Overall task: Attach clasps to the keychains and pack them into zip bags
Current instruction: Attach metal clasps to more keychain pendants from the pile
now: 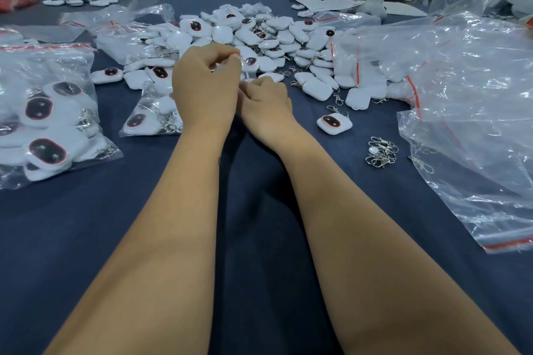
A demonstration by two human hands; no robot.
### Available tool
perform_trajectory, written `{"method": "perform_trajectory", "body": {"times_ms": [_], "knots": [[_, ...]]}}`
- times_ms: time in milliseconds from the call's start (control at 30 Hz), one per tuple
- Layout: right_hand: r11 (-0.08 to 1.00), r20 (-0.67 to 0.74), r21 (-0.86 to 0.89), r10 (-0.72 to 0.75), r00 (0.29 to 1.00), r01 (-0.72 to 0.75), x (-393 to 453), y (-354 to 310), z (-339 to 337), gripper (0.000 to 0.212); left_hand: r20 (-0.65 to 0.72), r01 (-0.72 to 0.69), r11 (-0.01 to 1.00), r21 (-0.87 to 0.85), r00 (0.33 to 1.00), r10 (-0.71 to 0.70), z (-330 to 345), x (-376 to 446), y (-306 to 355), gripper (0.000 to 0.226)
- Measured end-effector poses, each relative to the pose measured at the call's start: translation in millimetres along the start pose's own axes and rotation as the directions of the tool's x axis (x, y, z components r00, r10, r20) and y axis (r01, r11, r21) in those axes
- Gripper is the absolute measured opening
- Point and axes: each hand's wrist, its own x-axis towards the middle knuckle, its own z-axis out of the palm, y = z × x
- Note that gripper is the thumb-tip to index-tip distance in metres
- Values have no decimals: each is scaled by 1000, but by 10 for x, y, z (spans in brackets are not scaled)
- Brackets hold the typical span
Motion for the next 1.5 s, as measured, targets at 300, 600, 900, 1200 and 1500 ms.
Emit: {"method": "perform_trajectory", "body": {"times_ms": [300,600,900,1200,1500], "knots": [[945,-403,-249,100,910,-214,-15,189,-230,38,186,-82,842,533,982,-22,26,-18,-98,31],[872,-298,-436,93,950,-222,-56,216,-225,36,92,-66,715,696,996,2,-33,20,-133,46],[922,-243,-348,86,966,-170,-28,233,-220,28,105,-245,828,504,969,222,31,-52,-4,35],[888,-345,442,296,891,-124,32,180,-230,22,468,162,986,-25,874,-132,306,-230,0,57],[675,-276,738,335,901,-25,32,165,-264,22,513,316,946,-73,825,-237,248,-154,-56,24]]}}
